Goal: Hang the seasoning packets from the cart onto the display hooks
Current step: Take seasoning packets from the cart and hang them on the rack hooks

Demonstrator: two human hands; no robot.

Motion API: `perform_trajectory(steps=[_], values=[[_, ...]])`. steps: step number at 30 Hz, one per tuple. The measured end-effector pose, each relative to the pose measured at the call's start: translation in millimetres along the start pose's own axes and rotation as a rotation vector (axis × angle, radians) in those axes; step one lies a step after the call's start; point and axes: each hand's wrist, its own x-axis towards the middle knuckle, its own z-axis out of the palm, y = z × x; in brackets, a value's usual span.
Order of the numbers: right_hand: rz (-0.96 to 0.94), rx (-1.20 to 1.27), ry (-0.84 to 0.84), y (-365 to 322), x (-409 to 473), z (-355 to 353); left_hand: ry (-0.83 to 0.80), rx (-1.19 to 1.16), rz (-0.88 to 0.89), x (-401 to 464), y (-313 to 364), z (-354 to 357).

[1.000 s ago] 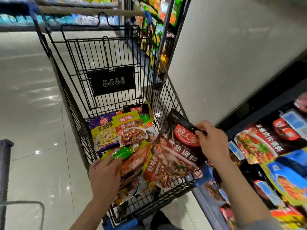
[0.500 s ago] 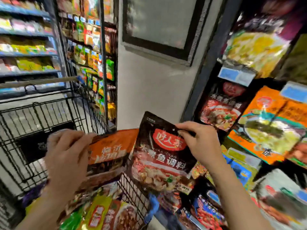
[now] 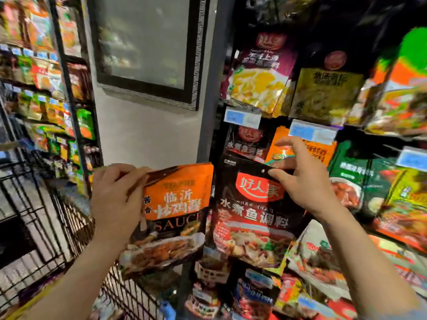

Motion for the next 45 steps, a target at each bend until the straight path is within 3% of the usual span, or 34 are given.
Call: perform_trajectory(steps=[15,23,30,37,45], values=[[0.129,0.161,0.059,26.0,34.2,27.4,-0.148,0.018,0.116,13.7,-5.4,26.2],[0.031,0.177,0.022,67.4,113.0,74.0,-0.217,0.051,0.141,37.0,1.4,56.6],[-0.008,0.404,0.046,95.5,155.1,89.9,-0.165,0.111,0.06,41.0,10.8,94.3],[-0.202,0.53,0.061,113.7,169.9,100.3,-0.161,0.068,0.096,41.9,18.6,120.9],[-0.394,0.674,-0.045,128.1,186.7,99.7,-0.123,0.097,0.081,36.1,18.5,120.2]])
